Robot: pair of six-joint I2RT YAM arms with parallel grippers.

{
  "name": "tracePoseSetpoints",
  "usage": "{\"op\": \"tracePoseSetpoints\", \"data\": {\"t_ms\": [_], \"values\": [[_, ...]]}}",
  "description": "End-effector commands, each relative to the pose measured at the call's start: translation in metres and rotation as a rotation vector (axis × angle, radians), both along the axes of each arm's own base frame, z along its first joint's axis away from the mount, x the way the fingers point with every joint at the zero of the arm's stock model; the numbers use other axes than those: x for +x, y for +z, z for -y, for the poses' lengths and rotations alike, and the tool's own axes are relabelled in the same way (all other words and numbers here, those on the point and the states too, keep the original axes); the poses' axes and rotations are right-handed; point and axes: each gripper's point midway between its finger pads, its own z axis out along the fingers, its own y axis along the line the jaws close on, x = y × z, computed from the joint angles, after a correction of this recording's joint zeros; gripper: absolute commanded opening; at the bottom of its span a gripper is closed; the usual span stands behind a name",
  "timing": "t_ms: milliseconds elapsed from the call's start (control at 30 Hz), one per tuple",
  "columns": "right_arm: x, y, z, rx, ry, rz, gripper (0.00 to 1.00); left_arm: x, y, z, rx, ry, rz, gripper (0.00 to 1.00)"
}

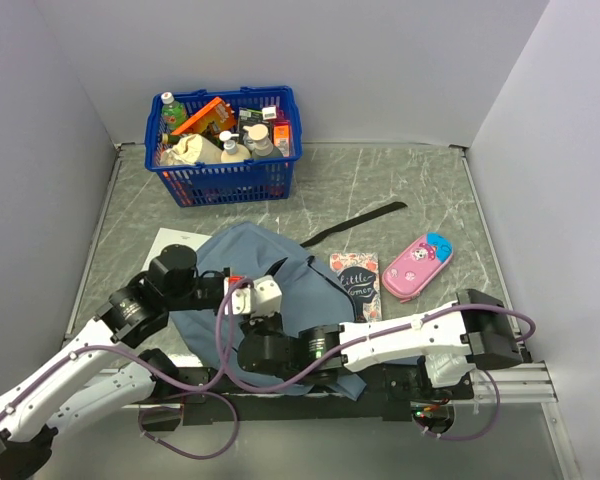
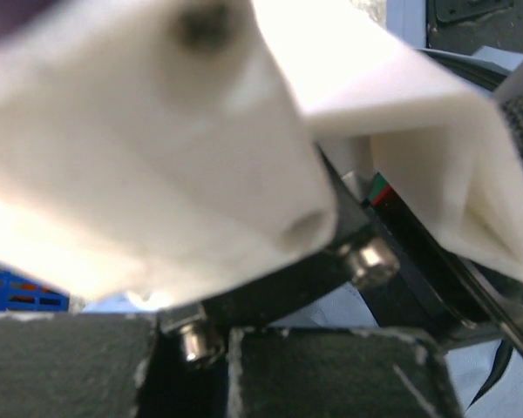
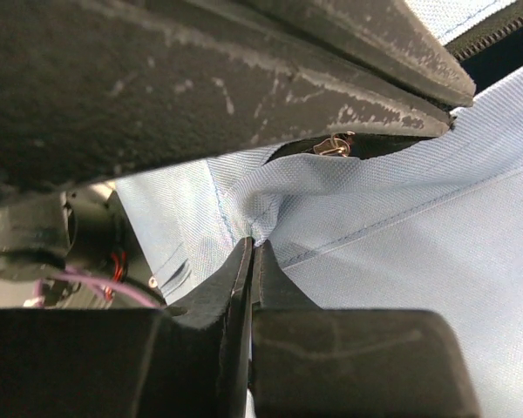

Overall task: Pack the student bag
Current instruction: Zip the student bag at the center of the board.

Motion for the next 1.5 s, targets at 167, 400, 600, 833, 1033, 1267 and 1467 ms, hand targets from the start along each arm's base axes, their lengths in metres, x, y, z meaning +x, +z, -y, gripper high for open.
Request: {"op": "tracePoseSetpoints", "data": {"t_ms": [167,400,600,833,1033,1267,1467], "values": [[-0.126,0.018,-0.041,-0.145,0.615,0.169,0.00,0.100,0.034,0.002,-0.161,0.420,0.027,0.01],[-0.082,0.065,0.025,0.032,0.460,0.198,0.05,0.080,0.005,-0.013,-0.028,0.350,-0.062,0.01],[-0.047,0.100,0.089,0.173,0.353,0.275,0.82,0.042,-0.005,-0.017,0.014,0.215,-0.109,0.01],[-0.006,0.107,0.116,0.179,0.328,0.400,0.92,0.026,0.004,-0.018,-0.022,0.186,-0.126,0.01],[0.019,0.113,0.101,0.161,0.385,0.486,0.84,0.012,0.014,-0.017,-0.048,0.132,-0.121,0.01],[0.030,0.096,0.051,0.056,0.581,0.566,0.79,0.003,0.015,-0.023,-0.045,0.098,-0.074,0.01],[0.044,0.098,0.034,0.076,0.622,0.594,0.78,-0.005,0.019,-0.026,-0.040,0.063,-0.040,0.01]]}}
